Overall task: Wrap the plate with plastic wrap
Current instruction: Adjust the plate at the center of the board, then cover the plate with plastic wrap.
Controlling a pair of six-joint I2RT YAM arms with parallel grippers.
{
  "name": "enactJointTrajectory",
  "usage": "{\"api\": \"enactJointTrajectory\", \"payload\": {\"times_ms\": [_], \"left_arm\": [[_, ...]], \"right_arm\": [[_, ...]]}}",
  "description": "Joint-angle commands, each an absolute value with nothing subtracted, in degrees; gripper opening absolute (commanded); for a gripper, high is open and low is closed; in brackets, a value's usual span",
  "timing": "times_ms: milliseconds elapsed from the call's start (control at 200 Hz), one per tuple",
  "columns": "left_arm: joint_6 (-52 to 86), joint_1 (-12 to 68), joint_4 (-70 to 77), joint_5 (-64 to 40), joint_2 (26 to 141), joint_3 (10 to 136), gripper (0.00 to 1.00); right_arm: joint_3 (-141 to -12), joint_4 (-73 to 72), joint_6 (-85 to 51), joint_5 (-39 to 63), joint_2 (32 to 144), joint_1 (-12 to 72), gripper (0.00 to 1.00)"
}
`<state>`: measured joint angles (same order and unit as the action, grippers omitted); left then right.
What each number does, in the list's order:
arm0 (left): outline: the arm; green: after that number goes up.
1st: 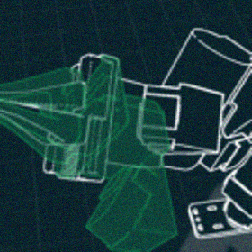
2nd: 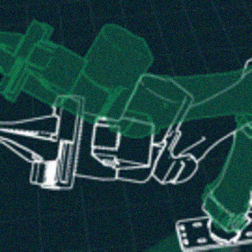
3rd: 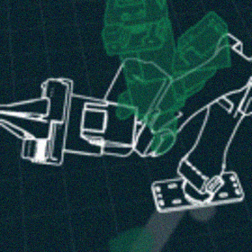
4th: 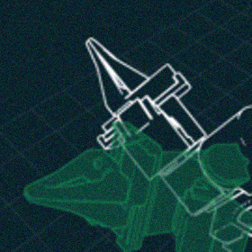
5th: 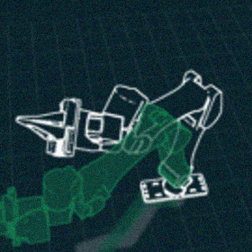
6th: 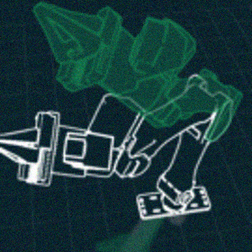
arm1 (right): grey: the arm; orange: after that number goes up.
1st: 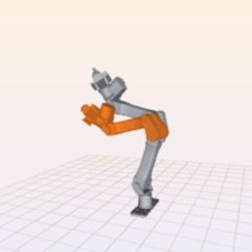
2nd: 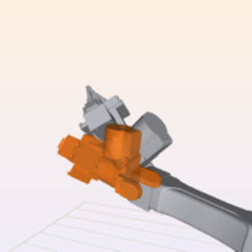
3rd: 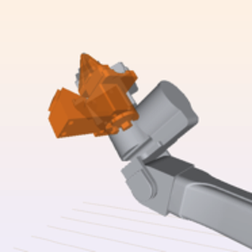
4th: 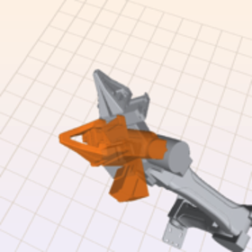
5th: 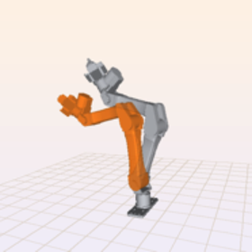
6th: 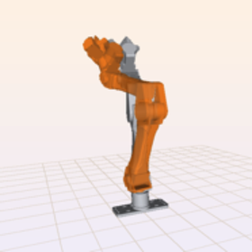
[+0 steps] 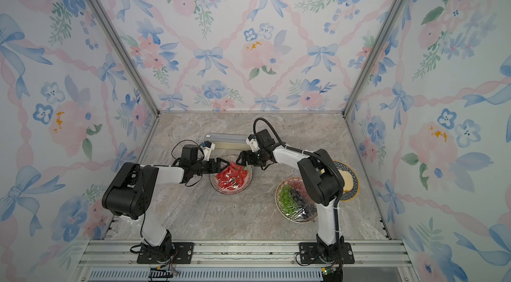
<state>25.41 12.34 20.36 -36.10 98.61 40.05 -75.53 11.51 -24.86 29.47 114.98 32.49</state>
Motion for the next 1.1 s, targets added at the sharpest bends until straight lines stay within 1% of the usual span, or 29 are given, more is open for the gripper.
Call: {"api": "enactJointTrajectory", "payload": {"times_ms": [0,195,305,455,565,665,750,840,960,1095], "left_arm": [[27.74,12.13,19.77,-40.00,95.30,39.55,0.81],[32.38,10.75,19.91,-41.98,91.14,35.11,0.81],[34.49,9.72,20.04,-43.97,90.29,33.13,0.80],[36.16,8.50,20.13,-44.30,89.69,30.58,0.80],[36.91,6.19,20.13,-42.87,88.03,29.00,0.72],[37.35,2.79,19.73,-39.64,84.22,27.07,0.67],[36.22,0.63,16.78,-36.55,80.37,26.37,0.66],[34.30,0.03,12.35,-34.16,76.60,26.13,0.65],[34.54,-0.18,11.38,-35.77,73.53,23.34,0.59],[34.37,-0.18,11.36,-38.94,74.43,21.57,0.51]], "right_arm": [[-73.38,10.17,-26.52,33.32,112.86,33.51,0.89],[-70.80,7.31,-30.05,35.36,111.82,34.67,0.89],[-68.65,3.22,-33.30,36.47,110.99,34.88,0.87],[-66.19,1.17,-35.49,36.47,109.58,34.73,0.85],[-64.12,1.60,-35.51,35.56,108.23,33.57,0.84],[-62.91,5.31,-33.38,32.02,105.91,31.99,0.84],[-62.51,8.24,-31.08,29.96,104.19,31.14,0.85],[-62.29,9.70,-29.81,29.60,102.90,30.62,0.86],[-62.33,10.44,-29.19,29.19,102.13,30.67,0.86],[-62.94,11.13,-28.84,29.33,102.61,31.36,0.85]]}}
